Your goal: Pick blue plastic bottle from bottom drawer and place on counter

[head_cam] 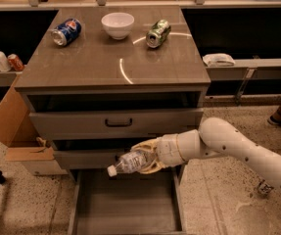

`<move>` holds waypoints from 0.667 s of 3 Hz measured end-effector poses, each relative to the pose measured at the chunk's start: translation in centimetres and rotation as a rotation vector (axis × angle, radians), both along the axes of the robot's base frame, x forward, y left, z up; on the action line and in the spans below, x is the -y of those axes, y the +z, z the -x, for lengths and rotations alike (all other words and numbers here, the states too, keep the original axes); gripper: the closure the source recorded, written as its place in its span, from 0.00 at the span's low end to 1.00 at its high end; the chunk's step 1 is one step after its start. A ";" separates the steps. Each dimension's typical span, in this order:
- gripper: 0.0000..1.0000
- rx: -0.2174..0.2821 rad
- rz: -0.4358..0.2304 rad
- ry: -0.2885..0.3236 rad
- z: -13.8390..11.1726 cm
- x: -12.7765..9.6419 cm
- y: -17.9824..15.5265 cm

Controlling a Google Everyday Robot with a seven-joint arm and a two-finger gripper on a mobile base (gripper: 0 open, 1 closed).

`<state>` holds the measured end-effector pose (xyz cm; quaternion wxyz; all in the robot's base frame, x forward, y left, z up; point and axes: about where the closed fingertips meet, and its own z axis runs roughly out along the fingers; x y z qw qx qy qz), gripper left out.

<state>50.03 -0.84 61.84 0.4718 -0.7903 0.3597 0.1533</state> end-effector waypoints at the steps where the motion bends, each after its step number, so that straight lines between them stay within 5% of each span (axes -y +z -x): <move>1: 1.00 0.046 -0.049 0.001 -0.6 1.2 4.5; 2: 1.00 0.101 -0.070 0.000 -1.4 3.3 10.8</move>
Offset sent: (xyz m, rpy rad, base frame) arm 0.0238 -0.0609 0.1793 0.0917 -0.1650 -0.0099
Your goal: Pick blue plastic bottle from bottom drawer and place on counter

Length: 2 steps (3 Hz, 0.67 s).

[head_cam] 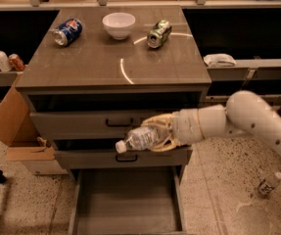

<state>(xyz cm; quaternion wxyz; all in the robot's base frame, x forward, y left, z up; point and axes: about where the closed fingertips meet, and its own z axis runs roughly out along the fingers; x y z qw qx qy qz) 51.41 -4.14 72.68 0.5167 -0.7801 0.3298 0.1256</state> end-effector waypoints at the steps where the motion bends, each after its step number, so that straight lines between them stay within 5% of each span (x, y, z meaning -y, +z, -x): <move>1: 1.00 0.068 -0.004 -0.015 -2.0 2.1 6.3; 2: 1.00 0.071 0.002 -0.012 -2.1 2.1 6.7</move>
Offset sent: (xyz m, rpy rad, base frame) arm 0.0126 -0.0147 0.0473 -0.0002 -0.0465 -0.0061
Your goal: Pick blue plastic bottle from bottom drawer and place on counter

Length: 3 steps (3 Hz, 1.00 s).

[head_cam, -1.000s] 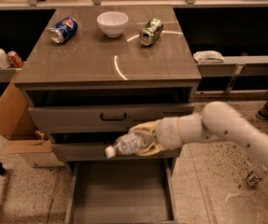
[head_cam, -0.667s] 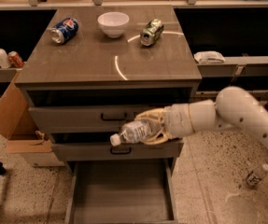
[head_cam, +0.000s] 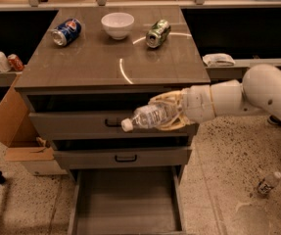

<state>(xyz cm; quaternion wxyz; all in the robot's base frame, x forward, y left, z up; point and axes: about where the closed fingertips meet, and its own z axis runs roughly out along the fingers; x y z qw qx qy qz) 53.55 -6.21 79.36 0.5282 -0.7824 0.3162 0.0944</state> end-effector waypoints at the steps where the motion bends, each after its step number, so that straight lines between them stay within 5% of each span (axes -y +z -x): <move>1: 1.00 0.025 0.056 0.023 -1.3 -0.4 3.1; 3: 1.00 0.072 0.215 0.045 -5.8 -1.4 8.3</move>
Offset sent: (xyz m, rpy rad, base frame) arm 0.0624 0.0125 0.1076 -0.2373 -0.1078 0.0528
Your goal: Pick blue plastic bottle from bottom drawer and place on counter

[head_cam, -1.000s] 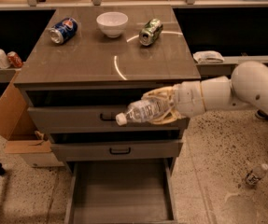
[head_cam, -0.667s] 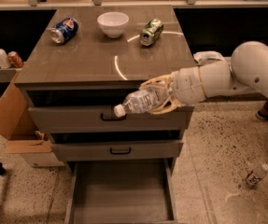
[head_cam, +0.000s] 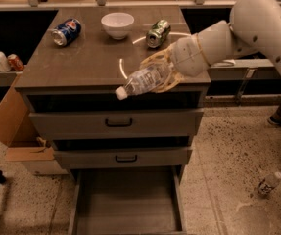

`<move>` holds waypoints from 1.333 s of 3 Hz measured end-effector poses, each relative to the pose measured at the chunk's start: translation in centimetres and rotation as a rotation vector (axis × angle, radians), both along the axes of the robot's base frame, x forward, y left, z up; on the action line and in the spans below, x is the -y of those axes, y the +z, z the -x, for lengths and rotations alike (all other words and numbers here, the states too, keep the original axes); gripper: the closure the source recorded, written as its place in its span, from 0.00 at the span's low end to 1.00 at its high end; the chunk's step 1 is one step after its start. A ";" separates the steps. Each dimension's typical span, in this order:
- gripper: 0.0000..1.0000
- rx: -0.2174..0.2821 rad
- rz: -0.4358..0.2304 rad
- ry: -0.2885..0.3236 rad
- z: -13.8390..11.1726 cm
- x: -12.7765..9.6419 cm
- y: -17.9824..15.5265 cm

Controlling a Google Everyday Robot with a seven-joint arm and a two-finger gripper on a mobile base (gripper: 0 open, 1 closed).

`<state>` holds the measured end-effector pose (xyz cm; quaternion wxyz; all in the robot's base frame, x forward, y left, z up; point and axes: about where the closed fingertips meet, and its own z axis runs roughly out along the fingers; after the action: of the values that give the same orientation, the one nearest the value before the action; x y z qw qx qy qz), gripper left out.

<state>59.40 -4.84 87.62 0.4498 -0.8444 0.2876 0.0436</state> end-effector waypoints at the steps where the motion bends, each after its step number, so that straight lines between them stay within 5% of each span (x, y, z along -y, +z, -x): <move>1: 1.00 -0.021 0.029 -0.014 -2.7 -0.2 0.6; 4: 1.00 -0.255 0.002 -0.117 -10.2 -1.7 -1.2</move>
Offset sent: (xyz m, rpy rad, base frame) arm 0.0891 -0.0025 0.0113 0.0221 0.1536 -0.1431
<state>69.56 -3.17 86.40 0.4103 -0.8143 0.3913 0.1240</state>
